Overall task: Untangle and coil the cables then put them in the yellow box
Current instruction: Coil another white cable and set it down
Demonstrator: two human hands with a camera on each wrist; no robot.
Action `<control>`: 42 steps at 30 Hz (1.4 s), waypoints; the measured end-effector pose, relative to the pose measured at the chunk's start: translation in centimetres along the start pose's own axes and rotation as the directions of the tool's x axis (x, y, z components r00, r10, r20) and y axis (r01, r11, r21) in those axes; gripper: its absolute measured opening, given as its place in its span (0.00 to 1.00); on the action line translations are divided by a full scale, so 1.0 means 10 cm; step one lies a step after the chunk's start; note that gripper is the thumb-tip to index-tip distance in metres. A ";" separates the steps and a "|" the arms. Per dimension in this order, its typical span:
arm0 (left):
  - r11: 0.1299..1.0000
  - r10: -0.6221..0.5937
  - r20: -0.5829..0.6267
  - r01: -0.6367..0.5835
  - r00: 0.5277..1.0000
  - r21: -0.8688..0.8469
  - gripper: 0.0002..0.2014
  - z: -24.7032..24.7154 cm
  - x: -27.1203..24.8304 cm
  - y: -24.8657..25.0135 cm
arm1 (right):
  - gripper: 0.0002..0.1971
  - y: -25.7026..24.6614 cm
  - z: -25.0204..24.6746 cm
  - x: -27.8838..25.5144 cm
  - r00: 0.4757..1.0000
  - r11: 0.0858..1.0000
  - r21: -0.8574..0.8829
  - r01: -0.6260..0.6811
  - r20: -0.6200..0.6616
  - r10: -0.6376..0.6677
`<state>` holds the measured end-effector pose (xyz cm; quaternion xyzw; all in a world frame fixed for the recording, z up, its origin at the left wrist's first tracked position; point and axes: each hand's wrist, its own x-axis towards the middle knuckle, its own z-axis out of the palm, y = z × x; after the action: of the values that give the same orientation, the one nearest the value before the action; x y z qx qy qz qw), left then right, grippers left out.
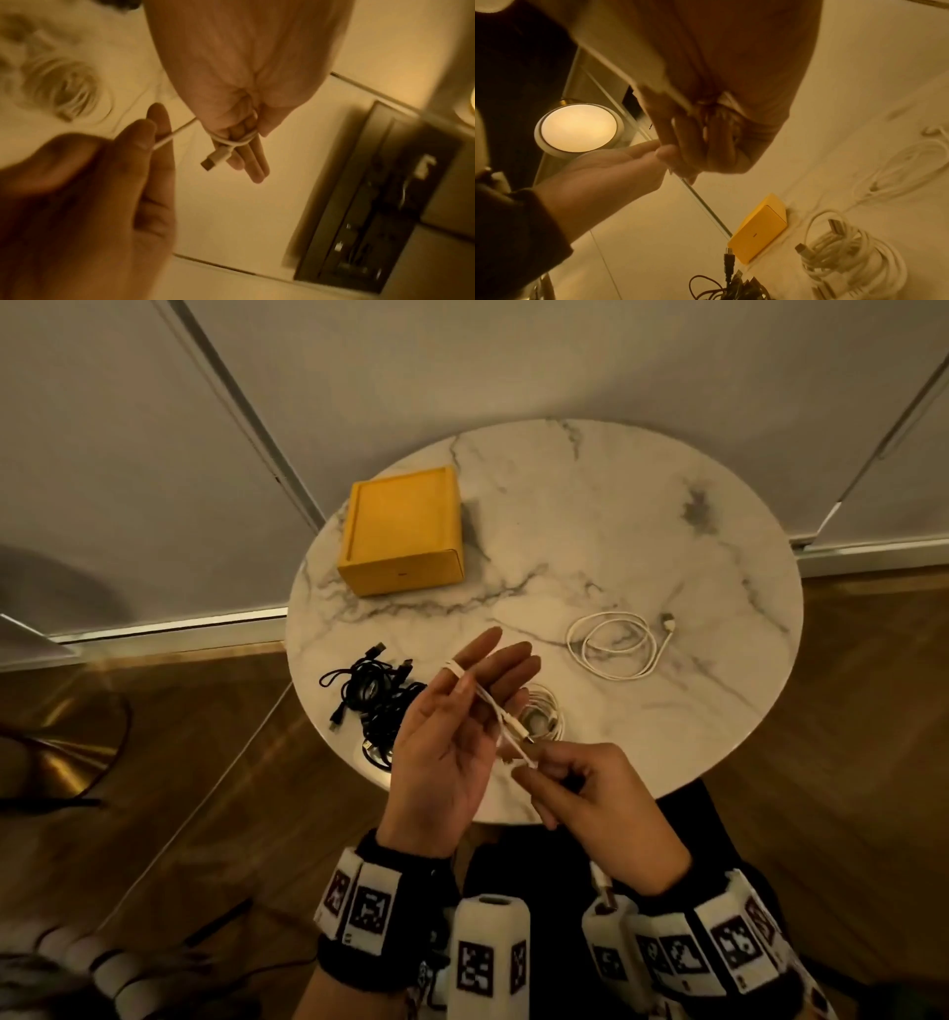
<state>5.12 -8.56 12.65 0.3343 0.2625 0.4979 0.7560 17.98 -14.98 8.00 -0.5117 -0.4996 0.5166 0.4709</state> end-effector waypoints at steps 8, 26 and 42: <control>0.476 0.039 0.193 -0.188 0.980 0.859 0.15 -0.27 0.03 -0.15 | 0.14 -0.05 -0.02 -0.07 0.999 0.983 0.179 -0.044 0.013 0.042; 0.450 -0.313 0.319 -0.156 0.895 0.879 0.18 -0.27 -0.14 -0.14 | 0.14 0.01 -0.28 -0.13 0.999 0.698 0.716 -0.011 0.041 -0.026; 0.880 -0.447 0.341 0.337 0.827 0.335 0.15 -0.32 -0.22 -0.20 | 0.18 -0.03 -0.32 -0.07 0.989 0.981 0.191 0.015 0.139 -0.042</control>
<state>3.16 -10.39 9.24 0.4654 0.2251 0.2107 0.8297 21.15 -15.59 8.42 -0.4191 -0.4878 0.5902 0.4879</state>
